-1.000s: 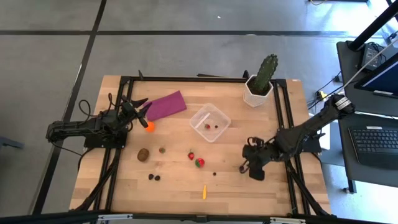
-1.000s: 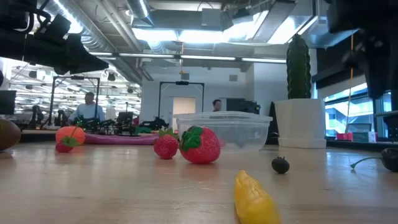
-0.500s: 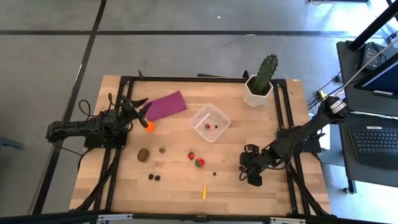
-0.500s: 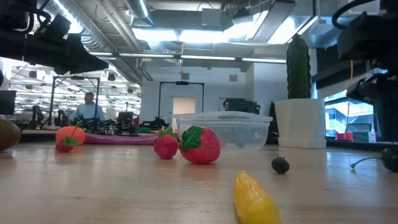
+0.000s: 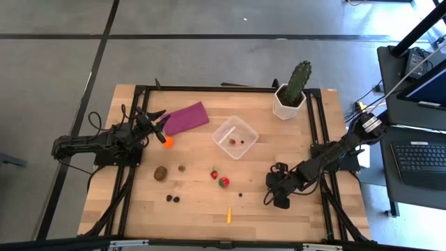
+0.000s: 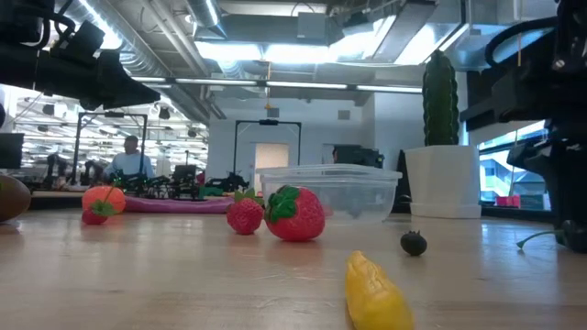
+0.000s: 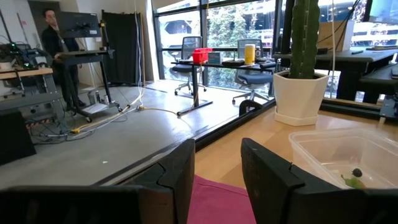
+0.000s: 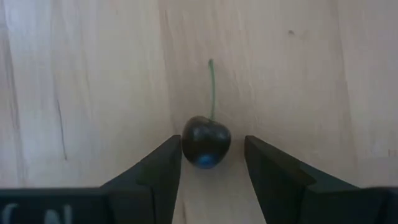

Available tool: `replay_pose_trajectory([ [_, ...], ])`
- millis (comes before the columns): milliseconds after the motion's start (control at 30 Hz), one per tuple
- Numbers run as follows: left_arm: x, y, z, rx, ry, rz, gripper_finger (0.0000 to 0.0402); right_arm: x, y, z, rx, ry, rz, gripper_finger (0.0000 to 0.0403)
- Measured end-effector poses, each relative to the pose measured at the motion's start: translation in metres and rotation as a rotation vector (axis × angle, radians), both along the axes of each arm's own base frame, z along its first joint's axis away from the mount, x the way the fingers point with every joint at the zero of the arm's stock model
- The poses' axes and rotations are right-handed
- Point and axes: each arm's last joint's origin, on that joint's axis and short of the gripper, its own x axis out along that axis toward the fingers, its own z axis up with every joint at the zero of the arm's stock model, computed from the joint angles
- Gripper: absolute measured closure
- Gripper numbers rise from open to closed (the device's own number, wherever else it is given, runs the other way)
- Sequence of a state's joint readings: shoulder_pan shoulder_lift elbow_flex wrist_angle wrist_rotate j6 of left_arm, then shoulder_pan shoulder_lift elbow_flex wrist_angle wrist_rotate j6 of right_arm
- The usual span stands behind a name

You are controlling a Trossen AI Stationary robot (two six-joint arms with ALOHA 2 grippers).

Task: Pick and placing Produce into tupperware
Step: Put the black cherry into the transparent container

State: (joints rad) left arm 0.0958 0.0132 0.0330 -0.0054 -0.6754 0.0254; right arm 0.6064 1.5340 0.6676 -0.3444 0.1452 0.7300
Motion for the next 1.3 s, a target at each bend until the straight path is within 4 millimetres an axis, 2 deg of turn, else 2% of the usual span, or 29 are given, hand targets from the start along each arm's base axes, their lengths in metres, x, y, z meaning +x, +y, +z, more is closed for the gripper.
replay_pose_trajectory([
  [467,0.0000,0.0000,-0.0001,0.000,0.000,0.000,0.0278,0.0022,0.0013,-0.0023,0.001,-0.008,-0.001,0.0224],
  [900,0.0000,0.0000,-0.0001,0.001,0.001,0.000,0.0278,0.0022,0.0009,-0.0028,0.000,-0.006,-0.002,0.0293],
  [1133,0.0000,0.0000,-0.0001,0.001,0.001,0.000,0.0278,0.0023,0.0009,-0.0029,0.005,-0.006,-0.019,0.0282],
  [1300,0.0000,0.0000,-0.0001,0.000,0.001,0.000,0.0278,0.0023,0.0008,-0.0030,0.005,-0.008,-0.034,0.0292],
])
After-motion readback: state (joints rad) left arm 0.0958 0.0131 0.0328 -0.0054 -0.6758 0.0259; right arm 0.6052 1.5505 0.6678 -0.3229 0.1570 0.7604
